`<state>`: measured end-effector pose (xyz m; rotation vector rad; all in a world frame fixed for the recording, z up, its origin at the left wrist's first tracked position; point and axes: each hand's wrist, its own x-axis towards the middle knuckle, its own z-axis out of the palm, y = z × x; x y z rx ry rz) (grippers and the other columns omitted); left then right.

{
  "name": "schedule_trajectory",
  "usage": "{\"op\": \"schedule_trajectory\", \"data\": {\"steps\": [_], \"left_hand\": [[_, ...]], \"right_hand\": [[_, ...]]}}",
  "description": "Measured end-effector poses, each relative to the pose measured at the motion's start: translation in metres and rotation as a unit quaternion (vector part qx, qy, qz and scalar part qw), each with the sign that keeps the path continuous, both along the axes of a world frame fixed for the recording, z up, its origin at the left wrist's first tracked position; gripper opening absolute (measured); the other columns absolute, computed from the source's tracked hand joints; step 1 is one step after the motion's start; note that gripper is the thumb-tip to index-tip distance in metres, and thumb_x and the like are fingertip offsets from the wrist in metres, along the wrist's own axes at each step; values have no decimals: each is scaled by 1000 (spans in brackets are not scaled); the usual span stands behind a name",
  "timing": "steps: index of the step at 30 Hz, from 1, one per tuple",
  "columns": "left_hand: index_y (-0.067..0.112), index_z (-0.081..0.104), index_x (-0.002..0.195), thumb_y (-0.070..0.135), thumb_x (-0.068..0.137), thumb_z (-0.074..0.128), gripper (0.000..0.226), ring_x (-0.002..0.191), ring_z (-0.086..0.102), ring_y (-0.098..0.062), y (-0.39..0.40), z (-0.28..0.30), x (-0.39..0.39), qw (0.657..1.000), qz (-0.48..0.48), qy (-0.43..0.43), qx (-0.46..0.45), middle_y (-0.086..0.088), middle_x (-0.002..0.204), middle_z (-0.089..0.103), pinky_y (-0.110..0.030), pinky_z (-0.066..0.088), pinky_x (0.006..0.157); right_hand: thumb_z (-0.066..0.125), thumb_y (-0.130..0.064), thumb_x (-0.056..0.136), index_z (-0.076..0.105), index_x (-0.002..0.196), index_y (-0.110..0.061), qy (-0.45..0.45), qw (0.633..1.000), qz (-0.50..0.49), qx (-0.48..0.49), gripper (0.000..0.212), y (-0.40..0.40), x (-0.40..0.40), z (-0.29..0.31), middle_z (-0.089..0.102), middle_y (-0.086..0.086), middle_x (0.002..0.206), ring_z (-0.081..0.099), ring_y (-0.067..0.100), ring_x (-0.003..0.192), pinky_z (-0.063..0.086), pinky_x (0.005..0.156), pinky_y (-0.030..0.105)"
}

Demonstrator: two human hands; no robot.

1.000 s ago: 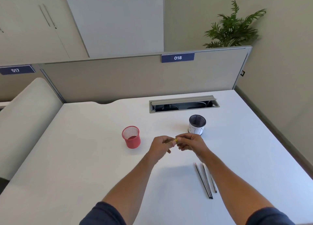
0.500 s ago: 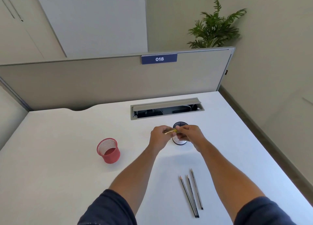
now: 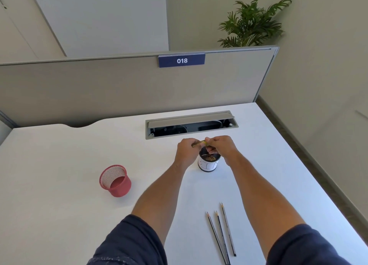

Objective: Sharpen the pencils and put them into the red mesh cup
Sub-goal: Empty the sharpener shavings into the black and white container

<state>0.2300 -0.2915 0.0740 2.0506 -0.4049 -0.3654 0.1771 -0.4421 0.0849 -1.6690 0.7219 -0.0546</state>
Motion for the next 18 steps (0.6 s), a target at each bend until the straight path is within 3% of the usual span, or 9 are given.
{"op": "schedule_trajectory", "data": {"steps": [5,7,9,12,15,18], "left_hand": [[14,82,94,22,87,75,13,73,62,-3,-3,-6,-4,999,16,-24,18,5,82,74,-7,39,62],[15,82,90,18,86,73,11,73,62,-10,-4,-6,-8,998,11,-55,32,1,83,76,-13,43,63],[13,80,87,16,88,68,13,76,62,-20,-6,-5,-12,993,-5,-103,62,-3,82,73,-28,49,66],[7,74,83,15,93,61,19,74,60,-25,-8,-7,-15,992,-1,-104,68,-8,79,69,-37,50,65],[2,65,70,24,98,61,36,57,48,-17,-4,-13,-9,997,34,-53,44,-3,60,56,-30,35,54],[3,71,75,29,95,67,33,62,51,-15,3,-16,-2,998,38,-33,36,-1,65,61,-25,34,55]], "right_hand": [[77,-17,90,71,102,10,60,990,-58,110,30,2,-2,3,73,20,92,69,26,78,59,94,41],[75,-14,91,69,104,8,69,983,-80,148,26,3,-3,4,71,20,94,67,22,72,58,95,40],[74,-13,92,68,105,6,64,978,-98,172,23,3,-3,3,71,18,91,65,19,68,57,97,40],[77,-14,90,68,101,4,49,979,-107,168,23,0,-5,-1,71,17,87,67,20,68,59,92,39],[79,-13,88,69,98,7,36,986,-109,119,24,-9,-10,-7,73,20,87,70,22,70,61,89,37],[78,-15,88,75,92,6,-4,996,-79,33,21,-19,-18,-12,73,22,84,68,19,63,63,80,31]]}}
